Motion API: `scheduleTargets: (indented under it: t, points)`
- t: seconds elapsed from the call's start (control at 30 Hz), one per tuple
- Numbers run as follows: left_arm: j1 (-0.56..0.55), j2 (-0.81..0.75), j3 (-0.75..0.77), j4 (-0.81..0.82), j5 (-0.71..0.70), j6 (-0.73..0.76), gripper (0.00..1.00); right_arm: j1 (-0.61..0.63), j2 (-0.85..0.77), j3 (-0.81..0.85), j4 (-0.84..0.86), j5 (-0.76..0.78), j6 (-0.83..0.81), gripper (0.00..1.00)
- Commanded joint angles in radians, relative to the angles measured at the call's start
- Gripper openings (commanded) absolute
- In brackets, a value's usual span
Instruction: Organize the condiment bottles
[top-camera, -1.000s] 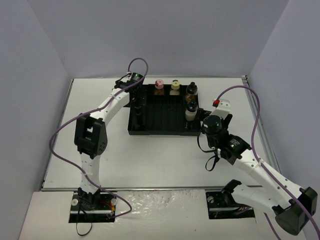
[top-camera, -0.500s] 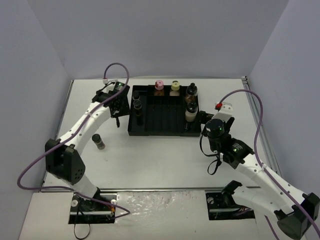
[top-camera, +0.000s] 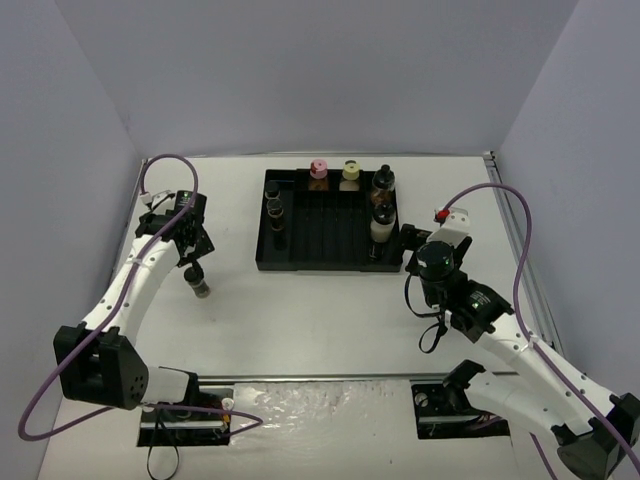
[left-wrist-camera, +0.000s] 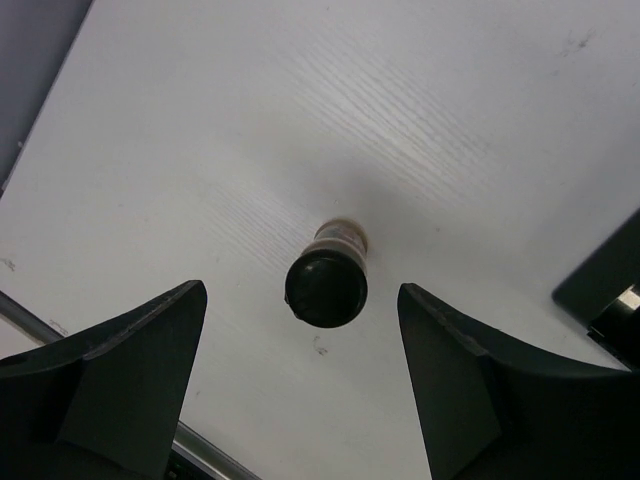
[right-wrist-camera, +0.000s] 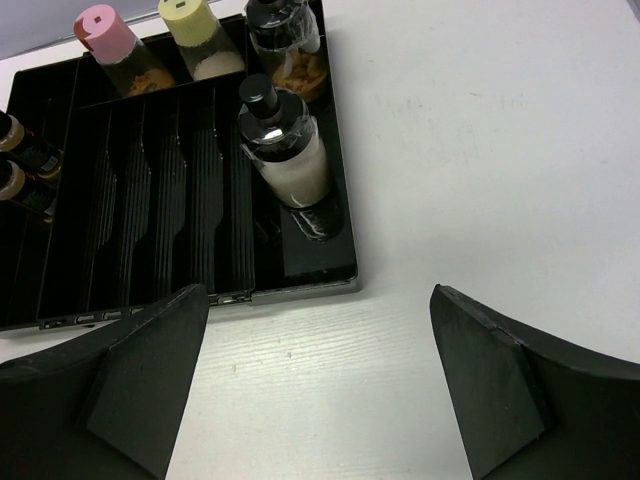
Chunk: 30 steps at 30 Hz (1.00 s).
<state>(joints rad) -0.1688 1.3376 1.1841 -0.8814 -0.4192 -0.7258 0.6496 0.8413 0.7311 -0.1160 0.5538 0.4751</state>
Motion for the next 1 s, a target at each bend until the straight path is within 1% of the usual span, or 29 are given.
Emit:
scheduleTargets:
  t: [0.0, 0.27, 0.5, 0.57, 0.7, 0.77, 0.83, 0.87, 0.9, 0.93, 0.97]
  points:
    - [0.033, -0.021, -0.032, 0.068, 0.068, -0.024, 0.74, 0.007, -0.008, 0.008, 0.064, 0.008, 0.011, 0.90]
    - [0.037, 0.015, -0.122, 0.140, 0.119, -0.042, 0.74, 0.007, -0.002, 0.007, 0.067, 0.011, 0.012, 0.90]
    - [0.037, 0.043, -0.150, 0.185, 0.148, -0.055, 0.74, 0.007, -0.004, -0.001, 0.070, 0.009, 0.014, 0.90]
    - [0.038, 0.045, -0.151, 0.184, 0.143, -0.060, 0.70, 0.007, -0.009, -0.005, 0.070, 0.012, 0.015, 0.90]
    - [0.038, 0.047, -0.160, 0.195, 0.153, -0.066, 0.57, 0.007, -0.006, -0.011, 0.070, 0.012, 0.020, 0.90]
    - [0.038, 0.048, -0.164, 0.196, 0.154, -0.070, 0.46, 0.006, -0.005, -0.012, 0.070, 0.011, 0.020, 0.90]
    - [0.038, 0.048, -0.164, 0.193, 0.151, -0.070, 0.31, 0.005, -0.007, -0.013, 0.070, 0.012, 0.020, 0.90]
    - [0.037, 0.045, -0.164, 0.190, 0.149, -0.070, 0.22, 0.005, -0.007, -0.014, 0.070, 0.013, 0.020, 0.90]
    - [0.038, 0.040, -0.164, 0.188, 0.147, -0.070, 0.09, 0.005, -0.008, -0.015, 0.070, 0.013, 0.020, 0.90]
    - [0.038, 0.035, -0.164, 0.187, 0.144, -0.070, 0.00, 0.005, -0.008, -0.016, 0.070, 0.014, 0.020, 0.90]
    - [0.038, 0.029, -0.163, 0.188, 0.142, -0.070, 0.00, 0.006, -0.007, -0.016, 0.070, 0.015, 0.021, 0.90]
